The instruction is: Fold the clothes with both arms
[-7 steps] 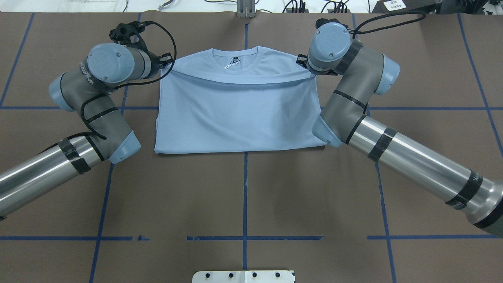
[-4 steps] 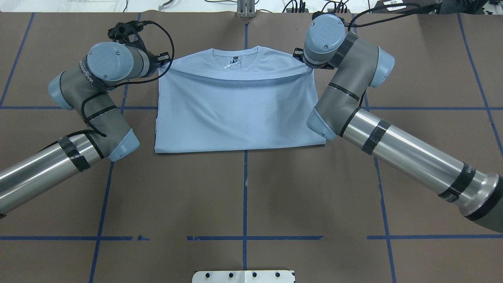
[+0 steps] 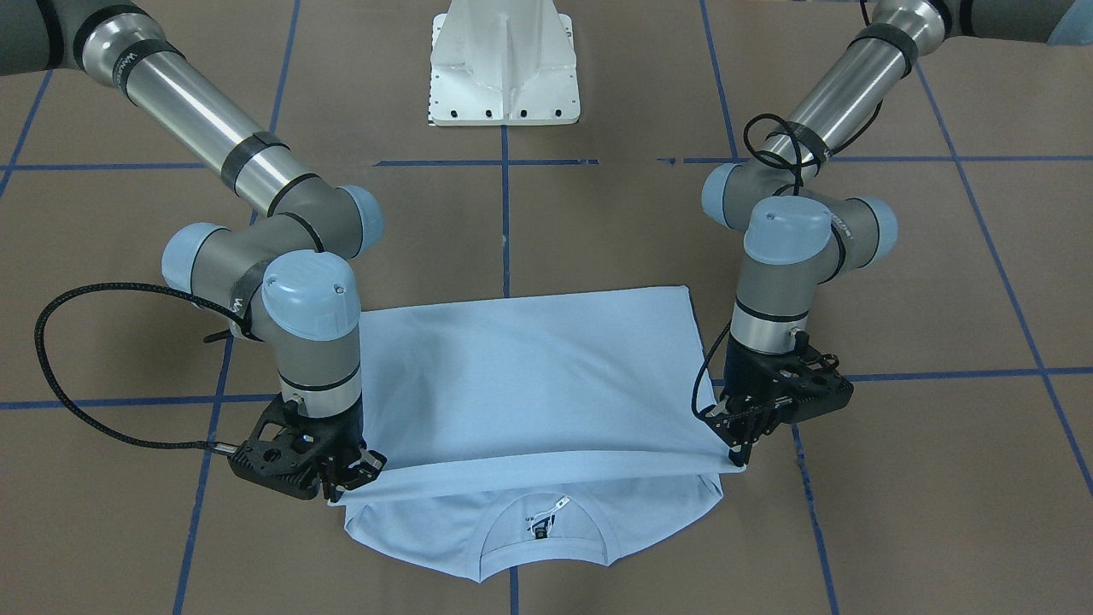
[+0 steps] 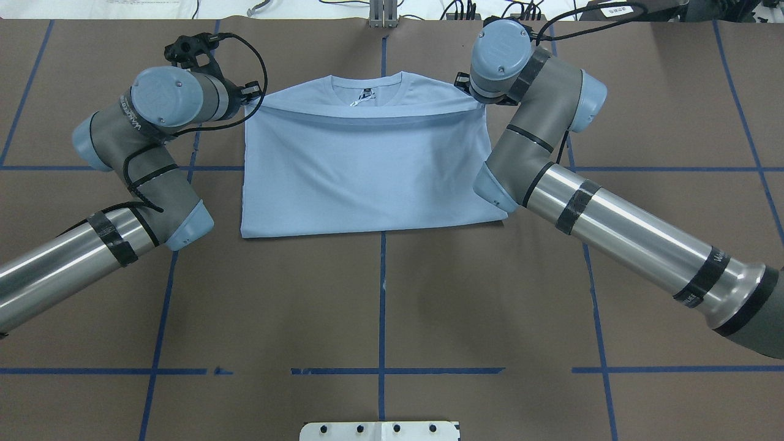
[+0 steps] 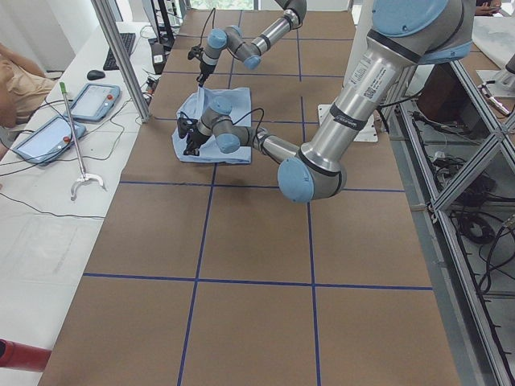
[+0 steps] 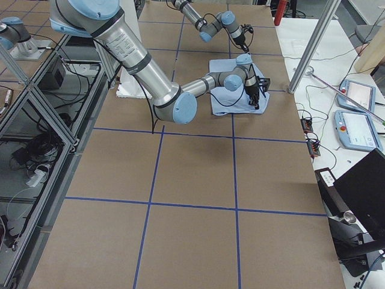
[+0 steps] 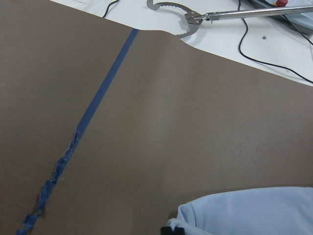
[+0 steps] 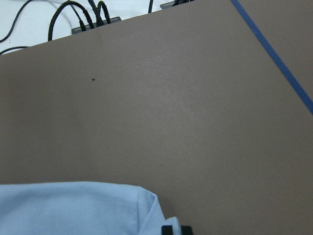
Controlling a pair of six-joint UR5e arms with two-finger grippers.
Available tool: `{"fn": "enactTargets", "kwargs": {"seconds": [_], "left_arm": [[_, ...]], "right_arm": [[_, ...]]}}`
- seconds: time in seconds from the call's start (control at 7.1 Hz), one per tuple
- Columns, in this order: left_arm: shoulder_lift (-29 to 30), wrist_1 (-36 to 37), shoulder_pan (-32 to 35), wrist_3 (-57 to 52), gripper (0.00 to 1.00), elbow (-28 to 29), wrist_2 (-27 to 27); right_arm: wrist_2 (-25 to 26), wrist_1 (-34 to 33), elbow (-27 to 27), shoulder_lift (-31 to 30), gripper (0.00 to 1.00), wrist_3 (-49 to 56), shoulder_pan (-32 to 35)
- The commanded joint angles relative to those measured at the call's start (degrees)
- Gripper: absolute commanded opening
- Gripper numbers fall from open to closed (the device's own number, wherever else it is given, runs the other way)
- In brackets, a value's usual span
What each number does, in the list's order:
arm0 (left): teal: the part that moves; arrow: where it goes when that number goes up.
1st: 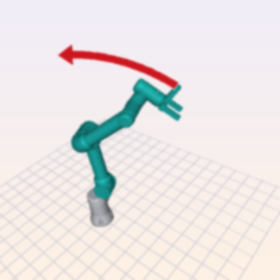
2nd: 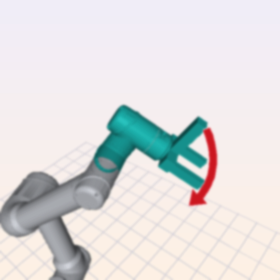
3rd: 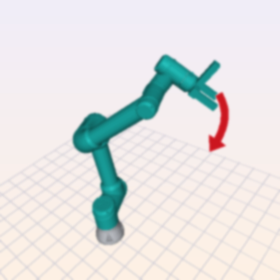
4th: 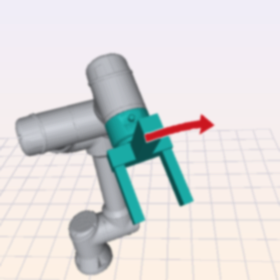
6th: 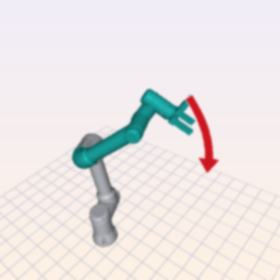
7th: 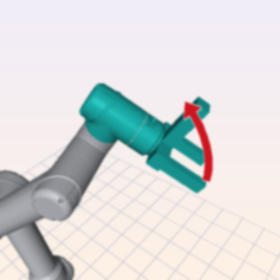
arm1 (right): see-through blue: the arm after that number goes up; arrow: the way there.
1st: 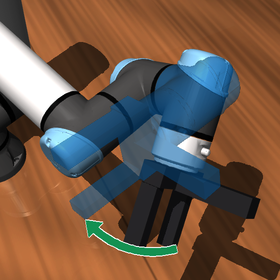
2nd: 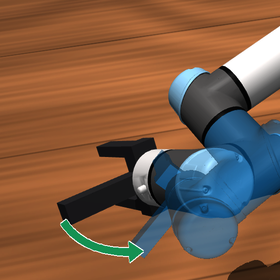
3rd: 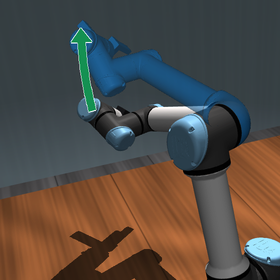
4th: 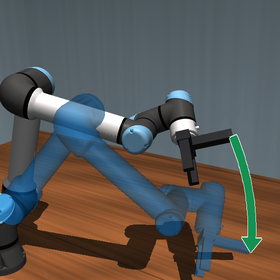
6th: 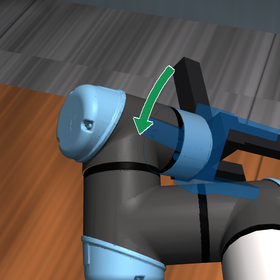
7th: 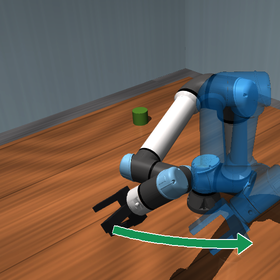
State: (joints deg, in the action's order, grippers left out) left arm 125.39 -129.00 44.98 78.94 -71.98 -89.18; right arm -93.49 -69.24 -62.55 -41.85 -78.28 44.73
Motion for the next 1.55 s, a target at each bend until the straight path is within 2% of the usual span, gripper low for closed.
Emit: {"fn": "enactTargets", "kwargs": {"seconds": [0.0, 0.14, 0.28, 0.42, 0.56, 0.7, 0.84, 0.99, 1.13, 1.27, 1.41], "left_arm": [[-0.2, -1.2, 0.1, 0.1, 0.51, 0.3, -0.1], [-0.7, -2.3, 0.4, 0.0, 0.55, 0.2, -0.4], [-1.5, -6.7, 1.4, 0.0, 0.62, -0.8, -2.8], [-2.8, -9.7, 1.6, -0.1, 0.59, -0.8, -9.6], [-3.0, -12.3, 2.0, -0.1, 0.61, -1.1, -12.1], [-3.0, -13.4, 1.8, -0.1, 0.60, -1.1, -13.4], [-3.1, -15.1, 1.7, -0.1, 0.64, -1.1, -13.4], [-3.2, -16.7, 1.6, 0.3, 0.77, -1.1, -13.3], [-3.6, -17.0, 1.7, 0.4, 0.84, -1.1, -13.3], [-3.5, -17.0, 1.6, 1.2, 0.93, -1.1, -13.2], [-3.5, -17.0, 1.6, 1.3, 0.95, -1.1, -13.1]], "right_arm": [[0.5, 0.2, -0.5, 0.4, 1.00, -0.2, 0.0], [0.5, 2.9, -2.5, -0.9, 1.00, -0.2, 0.1], [-0.6, 11.3, -7.0, -6.0, 1.00, -0.6, 0.3], [-1.2, 16.3, -11.7, -10.1, 1.00, -1.3, -1.1], [-0.7, 15.5, -19.3, -15.3, 1.00, -6.0, -3.7], [1.4, 15.7, -25.8, -19.9, 1.00, -6.3, -6.1], [1.1, 15.8, -32.5, -26.2, 1.00, -6.6, -8.5], [1.3, 15.8, -35.8, -31.0, 1.00, -9.1, -9.5], [1.5, 15.7, -34.6, -32.4, 0.99, -10.7, -10.9], [1.5, 15.7, -31.7, -31.5, 0.93, -14.7, -12.7], [1.4, 15.7, -29.2, -28.8, 0.88, -19.8, -12.8]]}}
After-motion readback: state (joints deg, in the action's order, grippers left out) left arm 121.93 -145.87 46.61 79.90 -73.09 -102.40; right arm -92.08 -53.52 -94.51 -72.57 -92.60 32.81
